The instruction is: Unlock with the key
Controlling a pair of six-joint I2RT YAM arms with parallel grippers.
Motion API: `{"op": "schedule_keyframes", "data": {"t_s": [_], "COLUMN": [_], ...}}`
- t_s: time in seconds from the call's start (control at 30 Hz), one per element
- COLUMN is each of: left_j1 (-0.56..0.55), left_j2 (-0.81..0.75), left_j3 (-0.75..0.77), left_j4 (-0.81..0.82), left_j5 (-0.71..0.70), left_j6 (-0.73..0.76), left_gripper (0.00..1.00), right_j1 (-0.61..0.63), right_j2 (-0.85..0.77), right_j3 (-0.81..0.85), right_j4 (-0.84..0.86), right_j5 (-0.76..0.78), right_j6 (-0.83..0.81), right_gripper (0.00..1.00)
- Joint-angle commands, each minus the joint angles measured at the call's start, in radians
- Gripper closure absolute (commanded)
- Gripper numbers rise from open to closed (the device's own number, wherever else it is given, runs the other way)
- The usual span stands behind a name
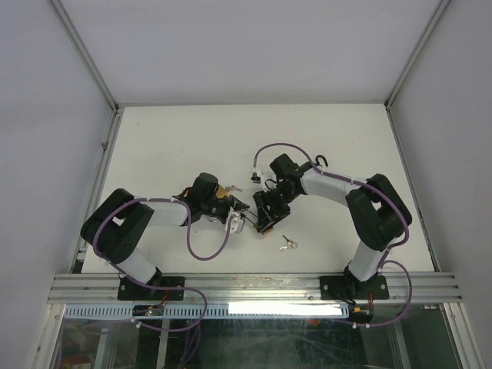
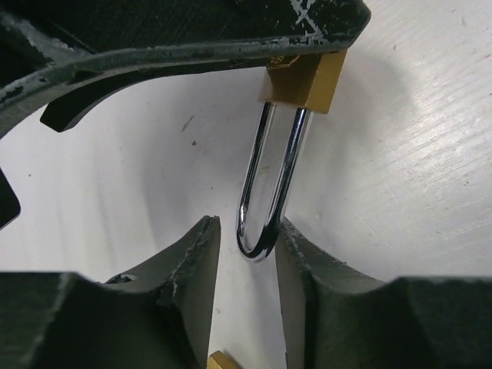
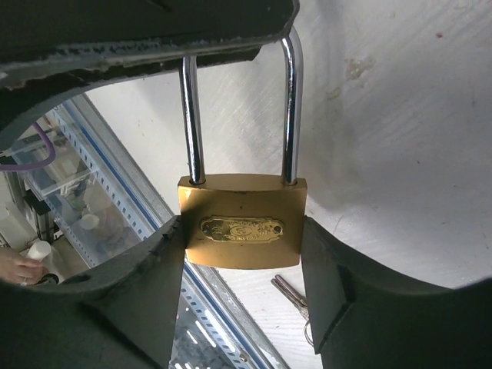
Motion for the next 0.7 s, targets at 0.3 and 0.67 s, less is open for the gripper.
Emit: {"op": "schedule_keyframes", "data": {"t_s": [0.3,0.67], "left_j1": [-0.017,-0.031], "left_j2": [-0.117,-0.208], "left_j3": [0.047,0.497], "left_j4": [-0.146,-1.206], "left_j5": [-0.031,-0.219], "left_j6": [0.045,-0.494], "left_gripper": [1.0,1.0], "right_j1": [-0.025,-0.193], "right_j2": [-0.067,-0.281], "right_j3": [0.033,0.117], "right_j4": [0.037,-0.022], "right_j5": [-0.096,-0.054], "right_j6": [-0.003,0.033], "right_gripper": [0.74,0.12]}}
